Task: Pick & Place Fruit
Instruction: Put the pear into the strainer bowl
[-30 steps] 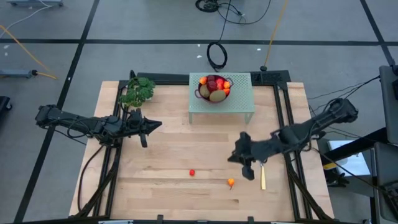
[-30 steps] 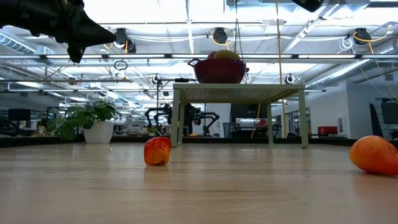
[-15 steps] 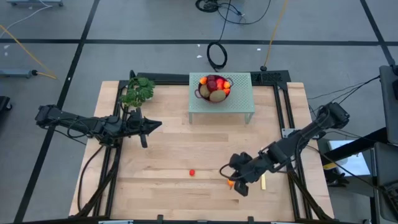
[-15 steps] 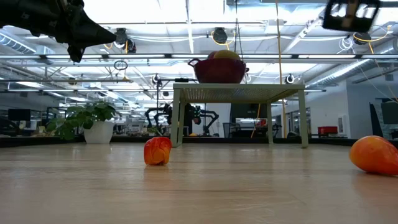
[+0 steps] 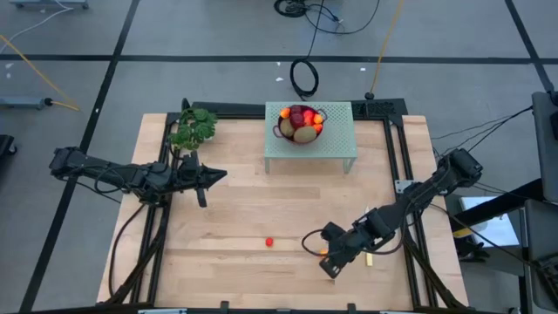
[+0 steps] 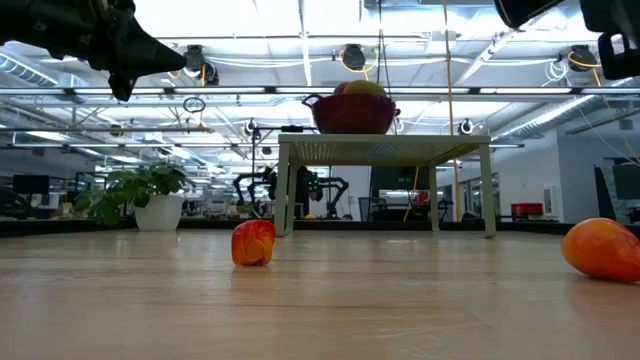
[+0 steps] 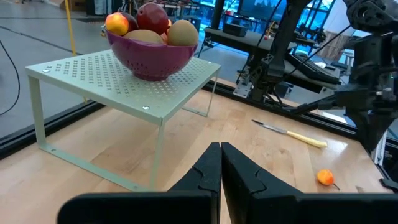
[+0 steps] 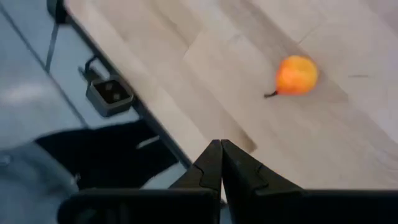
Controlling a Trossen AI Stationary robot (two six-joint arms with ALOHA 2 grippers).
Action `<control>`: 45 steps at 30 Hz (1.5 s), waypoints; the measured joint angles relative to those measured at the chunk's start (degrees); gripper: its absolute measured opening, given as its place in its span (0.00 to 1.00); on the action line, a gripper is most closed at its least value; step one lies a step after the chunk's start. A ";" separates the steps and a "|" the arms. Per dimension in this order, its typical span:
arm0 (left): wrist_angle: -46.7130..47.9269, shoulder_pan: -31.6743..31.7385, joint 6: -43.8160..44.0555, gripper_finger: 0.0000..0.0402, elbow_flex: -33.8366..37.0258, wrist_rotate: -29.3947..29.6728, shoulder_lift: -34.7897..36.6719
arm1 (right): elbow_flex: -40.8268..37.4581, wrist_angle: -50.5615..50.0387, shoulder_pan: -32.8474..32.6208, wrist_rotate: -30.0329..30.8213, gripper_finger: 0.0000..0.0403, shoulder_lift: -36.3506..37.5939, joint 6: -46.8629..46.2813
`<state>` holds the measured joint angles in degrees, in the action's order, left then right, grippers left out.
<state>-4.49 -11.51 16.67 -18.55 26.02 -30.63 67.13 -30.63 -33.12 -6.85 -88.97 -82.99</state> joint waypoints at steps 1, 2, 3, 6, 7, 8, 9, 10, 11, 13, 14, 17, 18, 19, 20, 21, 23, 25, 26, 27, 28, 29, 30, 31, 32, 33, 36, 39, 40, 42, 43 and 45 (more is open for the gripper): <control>0.02 0.00 0.00 0.02 0.00 0.00 0.00 | 0.00 -0.21 0.00 0.80 0.00 0.00 -1.20; 0.02 0.01 0.00 0.02 0.00 0.00 0.00 | 0.00 -0.69 0.00 1.24 0.00 0.00 -2.09; 0.02 0.02 0.00 0.02 0.00 -0.02 0.00 | 0.00 -1.00 0.00 1.88 0.00 0.00 -2.94; 0.00 0.00 0.00 0.02 0.00 -0.51 0.00 | 0.00 -1.08 0.00 2.49 0.01 0.00 -4.39; 0.02 0.00 0.01 0.02 0.00 -0.52 -0.02 | 0.00 -1.33 0.00 2.53 0.02 0.00 -4.85; 0.02 0.00 0.02 0.02 0.00 -0.52 -0.01 | 0.00 -1.51 0.00 2.55 0.04 0.00 -5.09; 0.02 0.00 0.00 0.02 0.00 -0.52 0.00 | 0.00 -1.65 0.00 2.55 0.05 0.00 -5.30; 0.02 0.00 0.01 0.02 0.00 -0.52 0.00 | 0.00 -1.93 0.00 2.55 0.07 0.00 -5.56; 0.02 0.00 0.00 0.02 0.00 -0.53 0.00 | 0.00 -2.39 0.00 2.54 0.10 0.00 -5.91; 0.02 0.00 0.02 0.02 0.00 -0.52 0.00 | -0.05 -3.45 0.00 2.55 0.15 0.00 -6.33; 0.02 0.00 0.00 0.02 0.00 -0.52 0.00 | -0.22 -3.52 0.00 2.56 0.18 0.00 -6.35; 0.02 0.00 0.02 0.02 0.00 -0.57 0.00 | -1.66 -3.21 0.00 2.55 0.27 0.00 -7.78; 0.02 0.00 0.02 0.02 0.00 -0.57 0.00 | -2.43 -2.86 0.00 2.55 0.30 0.00 -8.62; 0.02 0.00 0.02 0.02 0.00 -0.57 0.00 | -3.29 -2.09 0.00 2.55 0.33 0.00 -9.22; 0.02 0.00 0.02 0.02 0.00 -0.58 -0.01 | -4.22 -0.88 0.00 2.51 0.36 0.00 -9.52; 0.02 0.00 0.01 0.02 0.00 -0.60 0.00 | -5.06 0.51 0.00 2.39 0.39 0.00 -9.63; 0.02 0.00 0.02 0.02 0.00 -0.61 0.00 | -6.64 3.68 0.00 2.34 0.44 0.00 -10.14; 0.02 0.00 0.01 0.02 0.00 -0.61 0.00 | -8.15 7.56 0.23 2.31 0.48 0.00 -10.88; 0.02 0.00 0.00 0.02 0.00 -0.61 0.00 | -8.80 9.09 0.43 2.29 0.49 0.00 -10.94; 0.02 0.00 0.02 0.02 0.00 -0.61 0.00 | -9.32 10.29 0.52 2.31 0.51 0.00 -11.22; 0.02 0.00 0.01 0.02 0.00 -0.61 0.00 | -9.70 11.24 0.59 2.32 0.52 0.00 -11.83; 0.03 0.00 0.01 0.02 0.00 -0.61 -0.01 | -10.05 12.05 0.71 2.33 0.53 0.00 -12.63; 0.02 0.00 0.02 0.02 0.00 -0.61 0.00 | -10.39 12.49 0.87 2.31 0.53 0.00 -13.36; 0.02 0.00 0.02 0.02 0.00 -0.61 0.00 | -10.72 12.59 0.87 2.31 0.54 0.00 -13.84; 0.04 0.00 0.02 0.02 0.00 -0.61 0.00 | -11.02 12.42 0.87 2.29 0.54 0.00 -14.37; 0.03 0.01 0.00 0.02 0.00 -0.61 -0.01 | -11.35 12.37 0.87 2.29 0.54 0.00 -14.98; 0.04 0.00 0.01 0.02 0.00 -0.61 0.00 | -11.98 12.35 0.87 2.29 0.53 0.00 -16.40; 0.04 0.00 0.02 0.02 0.00 -0.61 0.00 | -12.15 12.05 0.87 2.29 0.52 0.00 -16.90; 0.04 0.02 0.00 0.02 0.00 -0.61 0.00 | -12.15 12.02 0.87 2.29 0.53 0.00 -17.23; 0.04 0.00 0.00 0.02 0.00 -0.61 0.00 | -12.15 11.81 0.87 2.29 0.53 0.00 -18.30; 0.04 0.00 0.02 0.02 0.00 -0.61 0.00 | -12.15 11.61 0.87 2.29 0.53 0.00 -18.33; 0.04 0.00 0.00 0.02 0.00 -0.60 0.00 | -12.15 11.60 0.87 2.29 0.53 0.00 -18.37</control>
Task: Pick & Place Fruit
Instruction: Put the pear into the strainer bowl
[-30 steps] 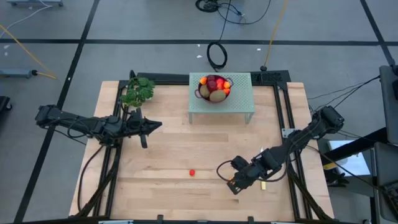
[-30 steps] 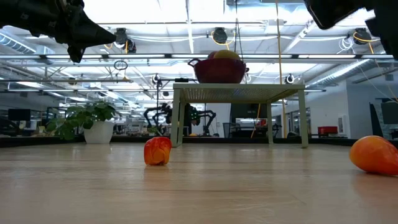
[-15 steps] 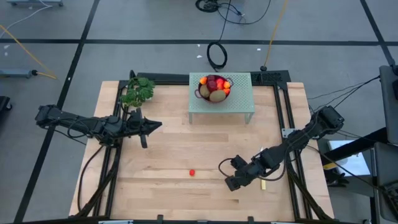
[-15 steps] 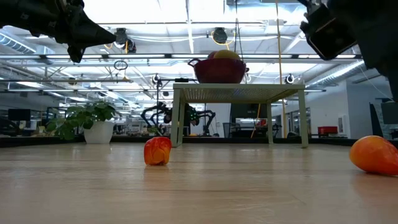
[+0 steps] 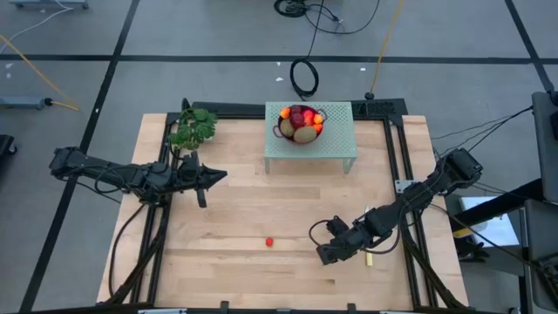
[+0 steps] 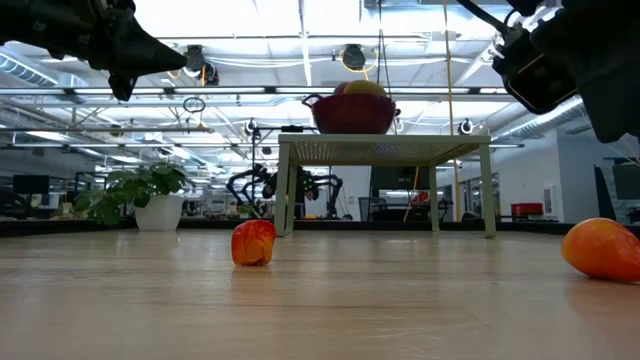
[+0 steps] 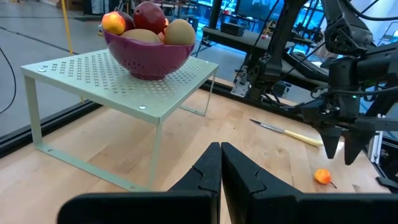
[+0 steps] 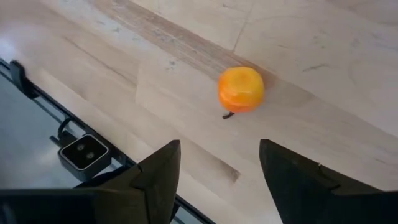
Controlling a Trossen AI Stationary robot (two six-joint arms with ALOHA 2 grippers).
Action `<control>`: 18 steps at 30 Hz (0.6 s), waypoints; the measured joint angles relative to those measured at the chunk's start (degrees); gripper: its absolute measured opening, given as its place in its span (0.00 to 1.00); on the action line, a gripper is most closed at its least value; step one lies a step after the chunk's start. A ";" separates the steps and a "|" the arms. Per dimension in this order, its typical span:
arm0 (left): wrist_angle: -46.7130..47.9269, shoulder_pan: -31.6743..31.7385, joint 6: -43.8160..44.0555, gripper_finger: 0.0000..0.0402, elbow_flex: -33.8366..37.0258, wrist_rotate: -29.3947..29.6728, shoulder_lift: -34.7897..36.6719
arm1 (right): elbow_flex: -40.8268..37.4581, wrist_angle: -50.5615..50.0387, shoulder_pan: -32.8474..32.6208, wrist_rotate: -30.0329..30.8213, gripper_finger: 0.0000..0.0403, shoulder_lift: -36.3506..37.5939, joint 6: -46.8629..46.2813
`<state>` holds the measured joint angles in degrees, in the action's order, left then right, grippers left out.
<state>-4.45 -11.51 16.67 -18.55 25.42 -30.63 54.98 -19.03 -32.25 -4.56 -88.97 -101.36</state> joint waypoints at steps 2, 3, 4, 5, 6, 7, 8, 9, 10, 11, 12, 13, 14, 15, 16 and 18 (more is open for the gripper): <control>0.00 0.00 0.01 0.02 0.00 -0.01 0.00 | 0.00 0.69 0.00 0.00 0.53 0.01 0.15; 0.00 0.00 0.00 0.02 0.00 -0.01 0.00 | 0.00 0.92 0.00 0.00 0.53 0.08 0.60; 0.00 0.00 0.00 0.02 0.00 -0.01 0.00 | 0.00 0.98 -0.05 0.00 0.53 0.17 1.24; 0.00 0.00 0.00 0.02 0.00 -0.01 0.00 | 0.00 1.10 -0.09 0.00 0.53 0.22 1.78; 0.00 0.01 0.00 0.02 0.00 -0.01 0.00 | 0.00 1.23 -0.07 0.00 0.53 0.22 2.02; 0.00 0.00 0.00 0.02 0.00 -0.01 -0.02 | 0.00 1.22 -0.07 -0.02 0.53 0.22 2.08; 0.00 0.00 0.00 0.02 0.00 -0.01 0.00 | 0.00 1.18 -0.09 -0.02 0.53 0.22 2.08; -0.01 0.00 0.00 0.02 0.00 0.00 0.00 | 0.00 1.18 -0.07 -0.07 0.53 0.22 2.15; 0.00 0.01 0.00 0.02 0.00 -0.01 0.00 | 0.00 1.22 -0.07 -0.24 0.53 0.22 2.34; 0.00 0.00 0.00 0.02 0.00 -0.01 -0.01 | 0.00 1.22 -0.07 -0.37 0.53 0.22 2.60; 0.00 0.00 0.00 0.02 0.00 -0.01 0.00 | 0.00 1.24 -0.07 -0.62 0.53 0.22 2.65; 0.00 0.00 0.00 0.02 0.00 -0.01 0.00 | 0.00 1.31 -0.09 -1.40 0.53 0.22 2.67; 0.00 0.00 0.00 0.02 0.00 0.00 0.00 | 0.00 1.52 -0.08 -1.76 0.53 0.22 2.68; 0.00 0.00 0.00 0.02 0.00 -0.01 -0.02 | 0.00 1.91 -0.09 -1.75 0.53 0.22 2.60; 0.00 0.00 0.00 0.02 0.00 -0.01 0.00 | 0.00 2.20 -0.09 -1.71 0.53 0.22 2.43; 0.00 0.01 0.00 0.02 0.00 0.01 0.00 | 0.00 2.93 -0.09 -1.51 0.53 0.22 2.36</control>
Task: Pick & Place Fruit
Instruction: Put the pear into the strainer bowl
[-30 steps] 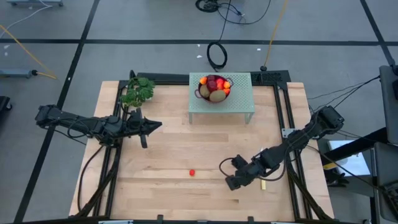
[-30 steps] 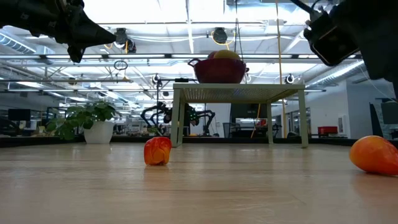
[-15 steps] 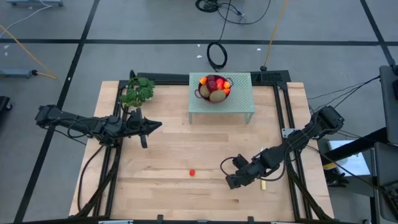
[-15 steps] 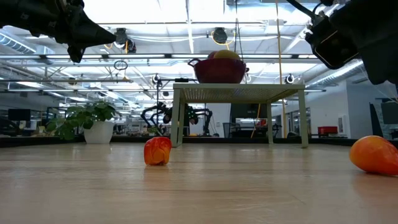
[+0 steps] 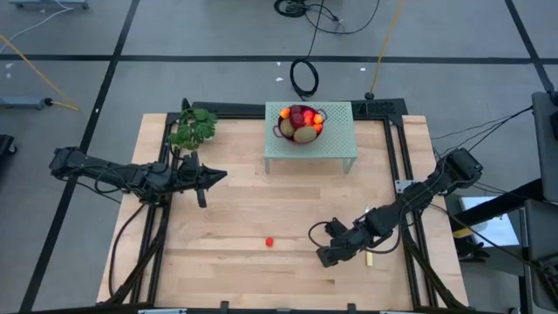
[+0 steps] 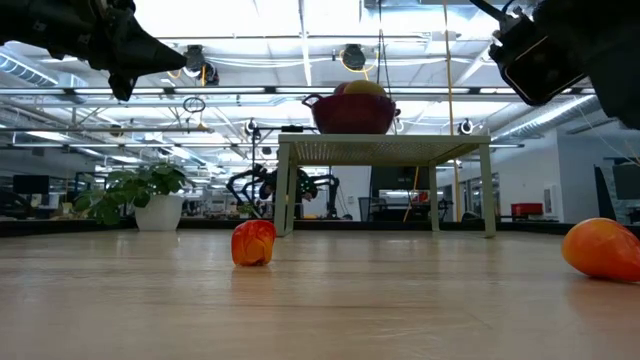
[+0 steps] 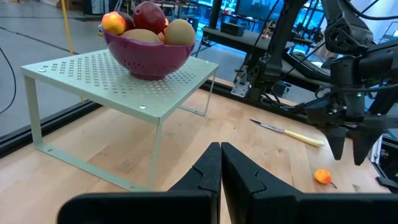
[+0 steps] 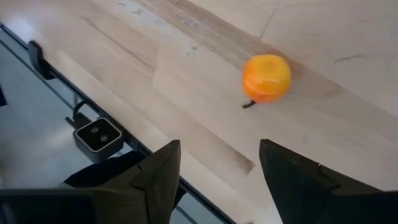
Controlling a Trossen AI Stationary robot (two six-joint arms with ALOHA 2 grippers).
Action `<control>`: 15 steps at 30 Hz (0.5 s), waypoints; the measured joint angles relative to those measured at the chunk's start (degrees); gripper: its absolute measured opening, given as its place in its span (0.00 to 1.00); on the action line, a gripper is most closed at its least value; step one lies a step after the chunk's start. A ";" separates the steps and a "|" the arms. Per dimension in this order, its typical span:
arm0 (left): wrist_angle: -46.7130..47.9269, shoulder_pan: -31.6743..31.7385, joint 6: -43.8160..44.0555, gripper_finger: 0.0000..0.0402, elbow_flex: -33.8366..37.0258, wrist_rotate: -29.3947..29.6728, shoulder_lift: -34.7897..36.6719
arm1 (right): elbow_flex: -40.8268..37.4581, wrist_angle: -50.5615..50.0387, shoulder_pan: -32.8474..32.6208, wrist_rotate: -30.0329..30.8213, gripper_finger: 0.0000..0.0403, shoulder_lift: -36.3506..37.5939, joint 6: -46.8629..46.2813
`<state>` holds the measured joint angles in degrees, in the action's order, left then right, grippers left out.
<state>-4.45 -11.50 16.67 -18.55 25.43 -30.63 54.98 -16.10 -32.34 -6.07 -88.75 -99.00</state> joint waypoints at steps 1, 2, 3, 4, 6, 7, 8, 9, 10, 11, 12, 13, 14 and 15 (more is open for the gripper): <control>0.00 -0.01 0.00 0.02 0.00 -0.02 -0.02 | 0.00 0.43 0.00 0.04 0.53 0.00 0.00; 0.00 -0.01 0.00 0.02 0.00 0.00 0.00 | 0.00 0.85 0.03 0.13 0.53 0.00 0.04; 0.00 -0.01 0.00 0.02 0.00 0.00 0.00 | 0.00 1.31 0.07 0.26 0.53 0.00 0.08; 0.00 -0.01 0.00 0.02 0.00 0.00 0.00 | 0.00 1.70 0.07 0.30 0.53 0.00 0.09; 0.00 -0.01 0.00 0.02 0.00 0.00 0.00 | 0.00 1.69 0.09 0.31 0.53 0.00 -0.21; 0.00 -0.01 0.00 0.02 0.00 -0.01 0.00 | 0.00 1.55 0.09 0.38 0.53 0.00 -0.59; 0.00 -0.01 0.00 0.02 0.00 -0.01 0.00 | 0.00 1.35 0.09 0.56 0.53 0.00 -0.66; 0.00 -0.01 0.00 0.02 0.00 0.00 0.00 | 0.00 1.29 0.07 1.47 0.53 0.00 -0.80; 0.00 -0.01 0.00 0.02 0.00 0.00 0.00 | 0.00 1.29 0.03 2.16 0.53 0.00 -1.10; 0.00 -0.01 0.00 0.02 0.00 0.00 0.00 | 0.00 1.27 -0.08 3.08 0.53 0.00 -1.68; 0.00 -0.01 0.00 0.02 0.00 0.00 0.00 | 0.00 1.13 -0.13 3.84 0.53 0.00 -2.30; 0.00 -0.01 0.00 0.02 0.00 0.00 0.00 | 0.00 1.06 -0.20 4.72 0.53 0.00 -2.51; 0.00 0.00 0.00 0.02 0.00 0.00 0.00 | 0.00 1.12 -0.27 5.36 0.53 0.00 -2.48; 0.00 -0.01 0.01 0.02 0.00 0.00 0.00 | 0.11 1.00 -0.31 6.25 0.53 0.00 -2.44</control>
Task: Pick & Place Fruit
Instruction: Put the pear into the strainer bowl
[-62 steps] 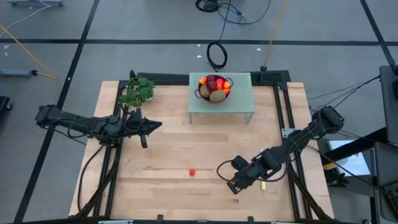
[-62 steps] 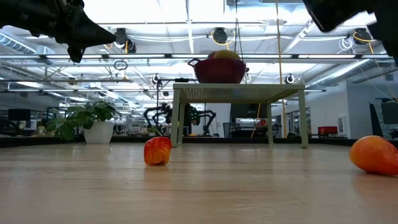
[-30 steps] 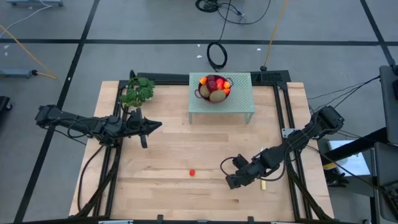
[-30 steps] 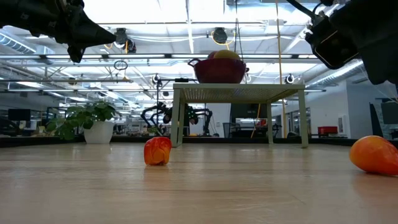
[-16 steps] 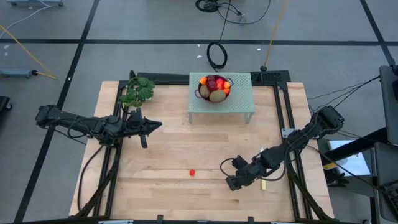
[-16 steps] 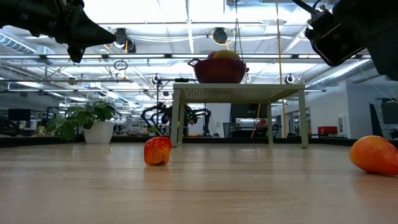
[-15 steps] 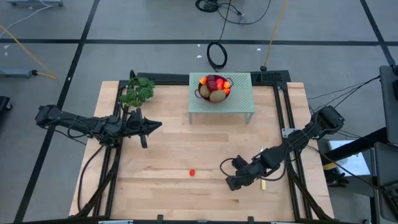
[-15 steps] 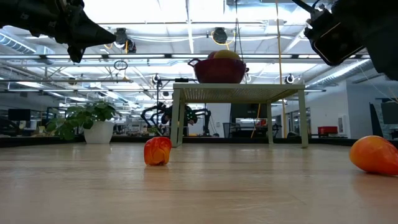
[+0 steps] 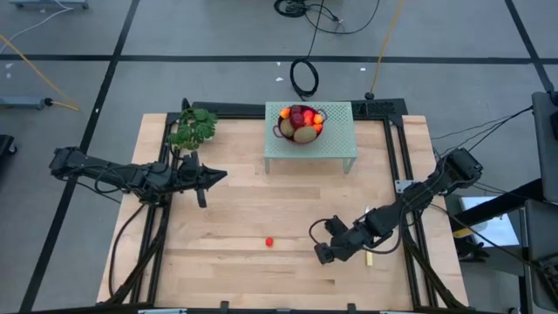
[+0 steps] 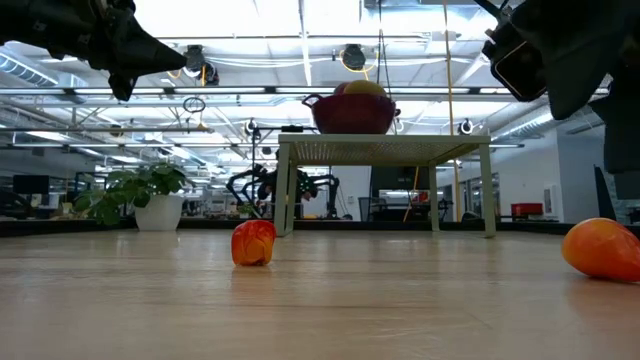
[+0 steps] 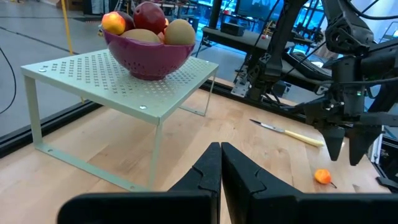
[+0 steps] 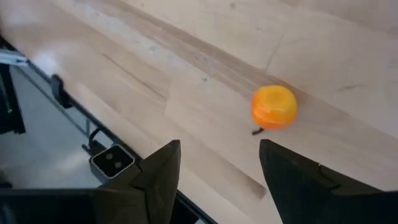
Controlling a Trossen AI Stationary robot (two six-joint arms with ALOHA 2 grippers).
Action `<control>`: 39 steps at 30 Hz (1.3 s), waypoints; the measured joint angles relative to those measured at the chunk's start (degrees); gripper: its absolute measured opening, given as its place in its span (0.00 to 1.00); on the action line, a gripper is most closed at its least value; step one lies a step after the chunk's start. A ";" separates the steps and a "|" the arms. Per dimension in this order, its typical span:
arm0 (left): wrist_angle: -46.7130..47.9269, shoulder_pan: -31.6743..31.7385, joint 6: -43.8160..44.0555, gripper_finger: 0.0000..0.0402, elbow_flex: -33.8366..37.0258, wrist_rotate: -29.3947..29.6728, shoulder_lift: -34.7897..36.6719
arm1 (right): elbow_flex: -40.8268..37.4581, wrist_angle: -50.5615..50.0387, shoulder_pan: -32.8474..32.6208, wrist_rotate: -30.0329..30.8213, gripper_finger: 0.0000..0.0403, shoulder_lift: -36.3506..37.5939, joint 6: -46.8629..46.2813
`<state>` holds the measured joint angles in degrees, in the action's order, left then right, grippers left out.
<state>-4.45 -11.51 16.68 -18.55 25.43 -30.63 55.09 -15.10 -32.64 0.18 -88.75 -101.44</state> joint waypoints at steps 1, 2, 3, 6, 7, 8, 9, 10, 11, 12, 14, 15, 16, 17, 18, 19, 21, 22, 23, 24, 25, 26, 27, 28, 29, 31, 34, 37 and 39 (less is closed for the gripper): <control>0.00 0.02 0.01 0.02 0.00 0.00 0.00 | 0.41 -0.81 -0.06 0.72 0.53 0.00 0.01; 0.00 0.00 0.01 0.02 0.00 0.00 -0.02 | 1.00 -1.46 -0.22 1.72 0.53 -0.01 0.04; 0.00 0.01 0.01 0.02 0.00 0.00 0.00 | 1.89 -2.48 -0.41 2.73 0.53 -0.02 0.10; 0.00 0.01 0.01 0.02 0.00 0.00 -0.01 | 5.46 -8.30 -0.95 4.94 0.53 0.00 0.78; 0.00 0.00 0.01 0.02 0.00 0.00 -0.01 | 6.81 -11.17 -1.26 5.80 0.53 0.00 0.82; 0.00 0.00 0.01 0.02 0.00 0.00 0.00 | 8.02 -13.61 -1.44 6.30 0.53 -0.11 0.86; 0.00 0.00 0.01 0.02 0.00 0.00 0.00 | 9.27 -15.68 -1.60 7.00 0.53 -0.29 0.92; 0.00 0.00 0.01 0.02 0.00 0.00 -0.01 | 10.42 -17.13 -1.64 7.50 0.53 -0.71 1.04; 0.00 0.00 0.01 0.02 0.00 0.00 -0.02 | 11.45 -18.27 -1.63 7.53 0.53 -1.25 1.30; 0.00 0.00 0.01 0.02 0.00 0.00 -0.01 | 12.33 -19.03 -1.62 7.49 0.53 -2.04 1.69; 0.00 0.00 0.10 0.02 0.00 0.00 -0.01 | 14.15 -20.46 -1.60 7.10 0.53 -4.33 2.31; 0.00 0.00 0.11 0.02 0.00 0.00 -0.02 | 15.36 -21.14 -1.58 6.57 0.53 -5.92 2.77; -0.01 0.00 0.11 0.02 0.00 0.00 -0.02 | 16.70 -22.17 -1.57 5.49 0.53 -7.47 3.24; -0.01 0.00 0.12 0.02 0.00 0.00 0.00 | 18.07 -23.71 -1.57 4.45 0.53 -8.87 3.51; -0.02 0.00 0.12 0.02 0.00 0.00 -0.02 | 19.53 -25.91 -1.57 3.91 0.53 -10.28 3.55; -0.02 0.00 0.10 0.02 0.00 0.00 -0.04 | 21.04 -28.20 -1.60 3.16 0.53 -11.52 3.57; 0.00 0.00 0.08 0.02 0.00 0.00 -0.04 | 23.27 -32.54 -1.61 2.69 0.53 -13.29 3.26; -0.03 0.00 0.08 0.02 0.00 0.00 -0.04 | 24.38 -34.17 -1.60 2.64 0.53 -14.02 2.96; -0.02 0.00 0.08 0.02 0.00 0.00 -0.07 | 25.22 -35.01 -1.60 2.70 0.53 -14.56 2.70; -0.02 0.00 0.08 0.02 0.00 0.01 -0.07 | 25.64 -35.03 -1.60 2.66 0.53 -14.91 2.76; -0.02 0.00 0.08 0.02 0.00 0.02 -0.09 | 25.90 -34.73 -1.57 2.50 0.53 -15.21 3.00; -0.02 0.00 0.06 0.02 0.00 0.02 -0.09 | 25.96 -33.91 -1.57 2.46 0.53 -15.52 2.93; -0.02 0.00 0.08 0.02 0.00 0.02 -0.09 | 26.00 -33.21 -1.57 2.13 0.53 -16.08 2.61; -0.02 0.00 0.08 0.02 0.00 0.02 -0.09 | 26.01 -33.01 -1.57 1.43 0.53 -16.55 2.27; -0.02 0.00 0.06 0.02 0.00 0.02 -0.09 | 26.01 -33.10 -1.57 1.18 0.53 -17.08 2.11; -0.02 0.00 0.08 0.02 0.00 0.01 -0.09 | 25.98 -33.12 -1.60 1.18 0.53 -18.10 2.07; -0.02 0.00 0.11 0.02 0.00 0.01 -0.09 | 25.98 -33.19 -1.57 1.21 0.53 -19.18 1.65; -0.04 0.00 0.12 0.02 0.00 0.02 -0.09 | 25.98 -33.25 -1.42 1.25 0.53 -20.05 1.65; -0.04 0.00 0.14 0.02 0.00 0.00 -0.09 | 25.96 -33.59 -1.31 1.23 0.53 -20.47 1.74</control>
<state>-4.49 -11.51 16.82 -18.55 25.43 -30.72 81.06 -48.69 -33.95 1.41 -109.22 -99.70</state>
